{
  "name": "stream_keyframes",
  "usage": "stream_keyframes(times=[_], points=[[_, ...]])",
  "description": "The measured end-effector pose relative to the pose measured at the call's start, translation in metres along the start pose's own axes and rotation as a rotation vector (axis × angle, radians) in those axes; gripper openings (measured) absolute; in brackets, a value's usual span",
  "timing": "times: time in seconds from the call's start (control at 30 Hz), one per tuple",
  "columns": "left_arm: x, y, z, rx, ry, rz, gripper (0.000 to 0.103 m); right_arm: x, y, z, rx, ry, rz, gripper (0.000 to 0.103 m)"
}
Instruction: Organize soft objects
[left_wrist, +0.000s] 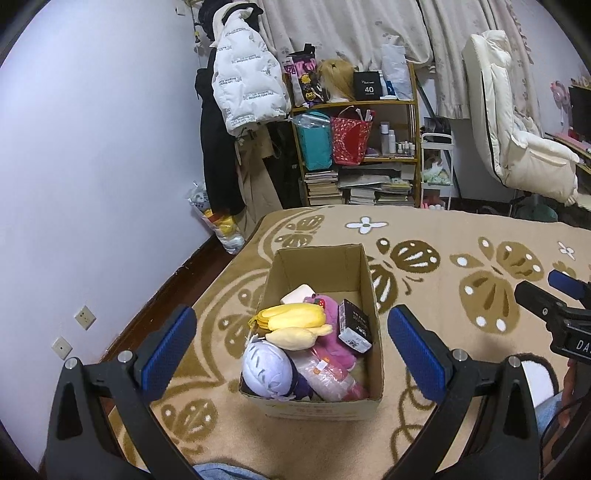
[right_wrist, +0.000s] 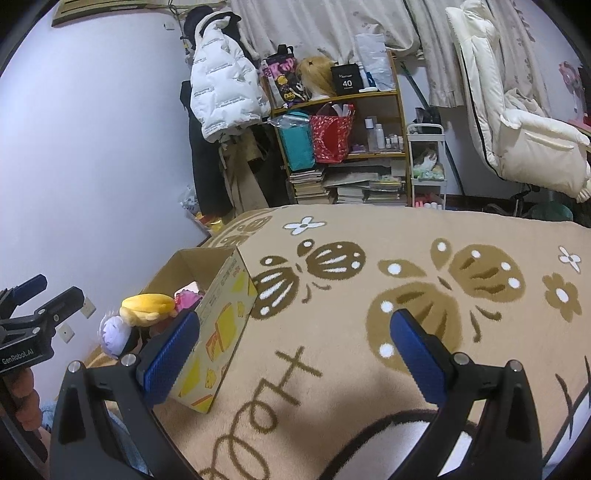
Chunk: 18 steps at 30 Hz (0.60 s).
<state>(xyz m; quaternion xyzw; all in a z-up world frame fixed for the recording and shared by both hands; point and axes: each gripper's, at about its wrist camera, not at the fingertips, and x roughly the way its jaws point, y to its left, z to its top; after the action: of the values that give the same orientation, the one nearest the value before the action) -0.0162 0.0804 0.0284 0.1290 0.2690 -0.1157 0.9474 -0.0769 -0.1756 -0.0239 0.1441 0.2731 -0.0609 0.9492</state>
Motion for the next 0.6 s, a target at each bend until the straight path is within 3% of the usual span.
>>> stream_keyframes(times=[0.6], points=[[0.0055, 0.0022, -0.0016, 0.022, -0.004, 0.041, 0.102, 0.0012, -0.0008, -0.0003, -0.001, -0.001, -0.003, 0.103]])
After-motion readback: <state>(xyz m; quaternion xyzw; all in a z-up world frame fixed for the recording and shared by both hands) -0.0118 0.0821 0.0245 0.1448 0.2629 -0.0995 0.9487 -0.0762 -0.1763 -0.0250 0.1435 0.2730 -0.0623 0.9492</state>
